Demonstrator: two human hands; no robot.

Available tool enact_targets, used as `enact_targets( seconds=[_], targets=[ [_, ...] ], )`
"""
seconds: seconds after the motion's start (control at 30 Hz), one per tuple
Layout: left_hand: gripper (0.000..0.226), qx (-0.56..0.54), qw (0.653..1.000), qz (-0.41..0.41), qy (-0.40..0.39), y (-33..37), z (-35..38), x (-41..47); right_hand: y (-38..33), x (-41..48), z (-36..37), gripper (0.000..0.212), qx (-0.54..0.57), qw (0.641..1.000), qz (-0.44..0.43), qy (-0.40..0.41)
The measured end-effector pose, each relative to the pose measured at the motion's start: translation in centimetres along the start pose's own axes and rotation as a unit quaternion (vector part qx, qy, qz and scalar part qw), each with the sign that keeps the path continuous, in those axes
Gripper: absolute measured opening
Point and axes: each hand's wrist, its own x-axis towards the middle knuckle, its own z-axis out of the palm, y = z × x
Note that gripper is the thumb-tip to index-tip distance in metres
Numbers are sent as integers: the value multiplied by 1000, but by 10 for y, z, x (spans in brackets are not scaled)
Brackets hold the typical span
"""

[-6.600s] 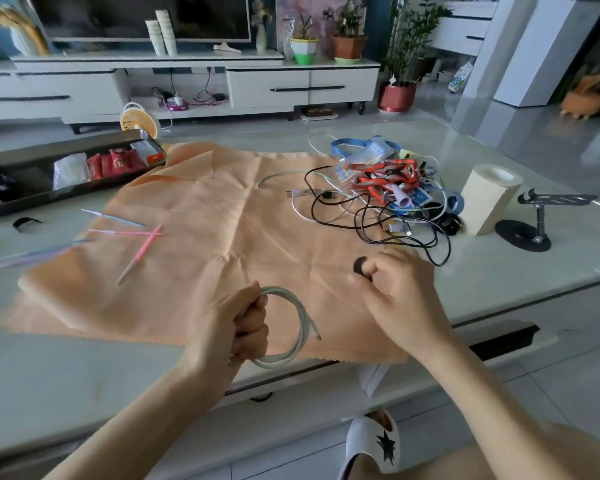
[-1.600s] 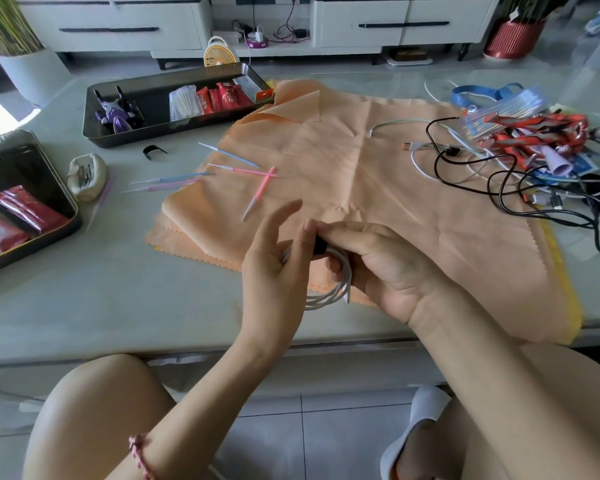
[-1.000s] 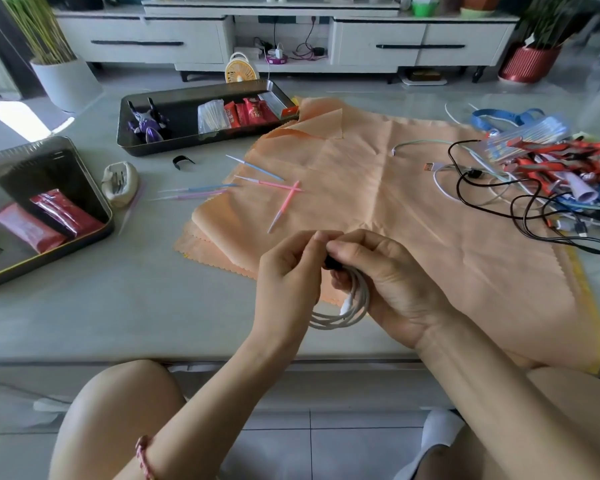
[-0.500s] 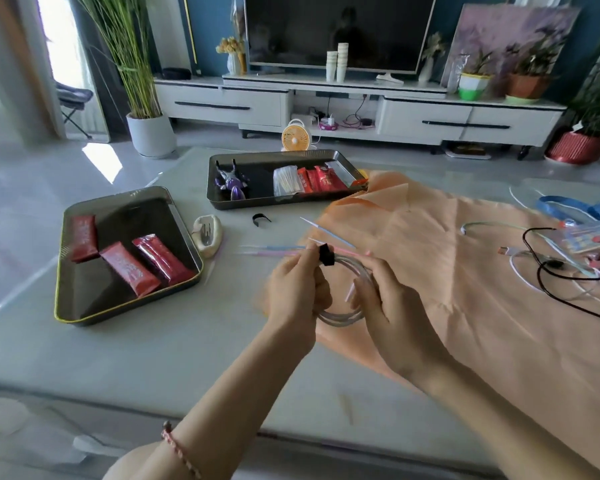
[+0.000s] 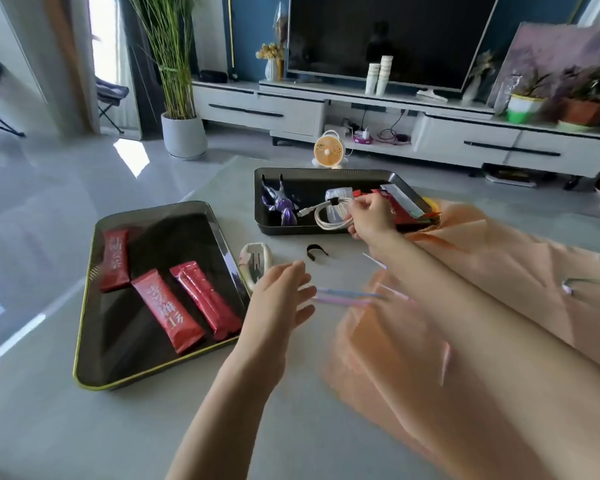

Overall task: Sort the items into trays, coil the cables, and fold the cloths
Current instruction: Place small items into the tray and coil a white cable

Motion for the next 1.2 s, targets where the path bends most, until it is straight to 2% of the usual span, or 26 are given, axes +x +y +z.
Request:
enact_targets(
  seconds=[0.13,0.2,0.33,0.43,0.5,0.57,0.63,0.7,0.73,0.77,0.83,0.9,0.93,1.2],
  targets=[
    [14,24,1000,15,8,2,-6,9,4,45,35,5,-58,998,5,35],
    [15,36,999,17,19,2,-14,16,5,56,48,15,-154,987,-31,35],
    [23,-2,997,9,71,3,-26,32,8,64,57,36,-402,903,-138,61],
    [25,-49,991,18,123,3,-29,34,15,63,53,48,-495,861,-112,-7],
    [25,-54,987,35,147,5,-32,33,16,57,47,49,-498,860,-98,-45],
    [26,-58,984,48,163,7,-35,32,9,49,37,42,-470,871,-139,-38],
    [26,-60,982,49,170,9,-37,31,2,37,26,31,-399,896,-187,-53],
    [25,-54,984,43,165,9,-37,27,-2,14,13,19,-316,921,-188,-129],
    [25,-50,985,39,159,9,-36,25,-1,0,7,15,-297,921,-184,-174],
    [25,-45,987,36,151,8,-34,23,2,-14,-1,14,-300,912,-180,-213],
    [24,-26,990,28,133,6,-28,18,12,-36,-16,16,-373,871,-184,-261],
    [23,8,994,24,110,3,-23,13,23,-50,-31,22,-445,830,-186,-280],
    [24,22,995,25,97,1,-20,10,28,-56,-38,23,-461,821,-182,-284],
    [23,73,996,11,50,-9,2,0,30,-72,-49,19,-474,821,-210,-241]
  ],
)
